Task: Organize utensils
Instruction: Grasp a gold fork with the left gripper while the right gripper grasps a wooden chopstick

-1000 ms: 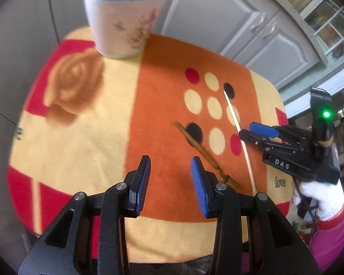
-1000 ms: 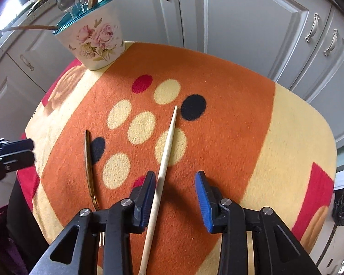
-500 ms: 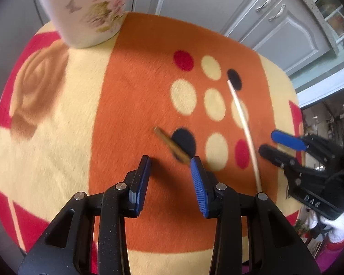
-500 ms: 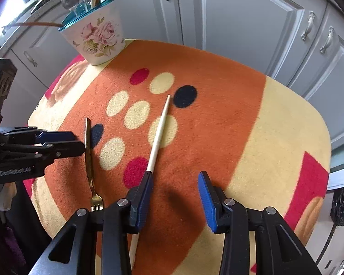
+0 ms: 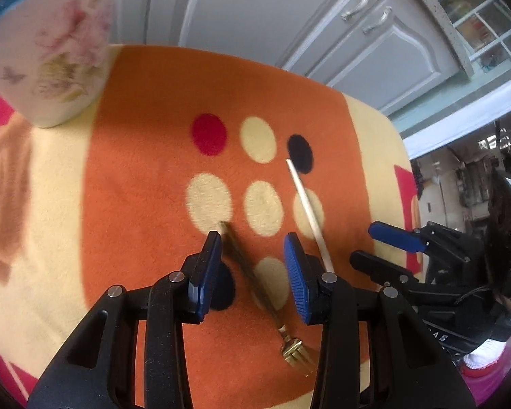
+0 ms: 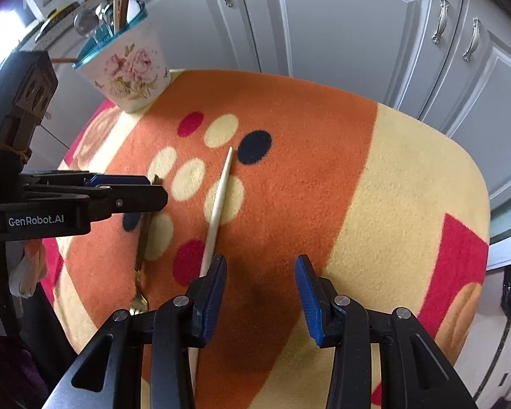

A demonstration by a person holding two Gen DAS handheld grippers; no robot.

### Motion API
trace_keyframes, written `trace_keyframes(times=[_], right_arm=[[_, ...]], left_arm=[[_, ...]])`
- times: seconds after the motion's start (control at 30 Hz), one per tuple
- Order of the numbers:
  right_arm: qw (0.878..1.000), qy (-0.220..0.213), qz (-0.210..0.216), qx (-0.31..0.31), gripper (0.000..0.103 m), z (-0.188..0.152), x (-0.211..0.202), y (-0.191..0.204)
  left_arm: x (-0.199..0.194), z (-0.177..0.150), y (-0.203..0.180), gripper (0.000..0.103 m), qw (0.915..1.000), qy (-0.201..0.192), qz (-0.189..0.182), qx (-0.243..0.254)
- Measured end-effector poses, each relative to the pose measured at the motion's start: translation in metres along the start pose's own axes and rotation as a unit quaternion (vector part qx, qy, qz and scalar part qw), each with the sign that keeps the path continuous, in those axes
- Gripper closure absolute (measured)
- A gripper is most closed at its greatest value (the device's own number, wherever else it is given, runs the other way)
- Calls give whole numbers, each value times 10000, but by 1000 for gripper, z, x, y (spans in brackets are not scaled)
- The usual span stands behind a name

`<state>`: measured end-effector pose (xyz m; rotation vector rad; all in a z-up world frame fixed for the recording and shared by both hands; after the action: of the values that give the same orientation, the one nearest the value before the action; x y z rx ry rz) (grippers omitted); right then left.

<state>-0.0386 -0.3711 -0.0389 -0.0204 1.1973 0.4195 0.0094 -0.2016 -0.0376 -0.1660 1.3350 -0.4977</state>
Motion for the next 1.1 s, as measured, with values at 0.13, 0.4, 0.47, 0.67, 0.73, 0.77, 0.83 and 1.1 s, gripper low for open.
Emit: trace_keyframes(times=[0.13, 0.4, 0.47, 0.67, 0.73, 0.77, 0.83, 1.1], right_arm=[[9998, -128, 132, 30, 63, 10, -1, 5], [9999, -39, 53, -97, 63, 29, 9, 12], [9999, -9, -7, -113, 63, 27, 7, 10], [10000, 47, 14, -14, 63, 18, 8, 6], [10000, 64, 39, -20, 63, 17, 8, 7], [10000, 69, 52, -29, 63, 19, 10, 9], [9999, 71, 64, -69, 63, 21, 11, 14], [9986, 310, 12, -433, 64, 34, 28, 37]], left_arm=[[-9, -9, 10, 66, 9993, 26, 360, 68], [-3, -20, 6, 66, 9966, -57, 815, 52], [1, -22, 5, 66, 9963, -33, 854, 35], [8, -14, -1, 83, 9949, -195, 977, 172], [10, -11, -1, 90, 9954, -242, 900, 231], [11, -9, 0, 91, 9962, -245, 814, 205], [9, -8, 4, 93, 9975, -212, 660, 126], [-37, -9, 26, 96, 9973, -531, 515, -7]])
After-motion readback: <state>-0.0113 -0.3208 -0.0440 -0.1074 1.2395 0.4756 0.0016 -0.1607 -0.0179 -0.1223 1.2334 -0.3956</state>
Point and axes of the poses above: each gripper's, at about its wrist camera, not at the fingertips, and x roughly the way its jaws point, y to its left, z to its top, the point moved 7 cm from there along x, roughly the way its jaws point, and after that the axes turned 5 degrees about -x, right-handed, at the moved point
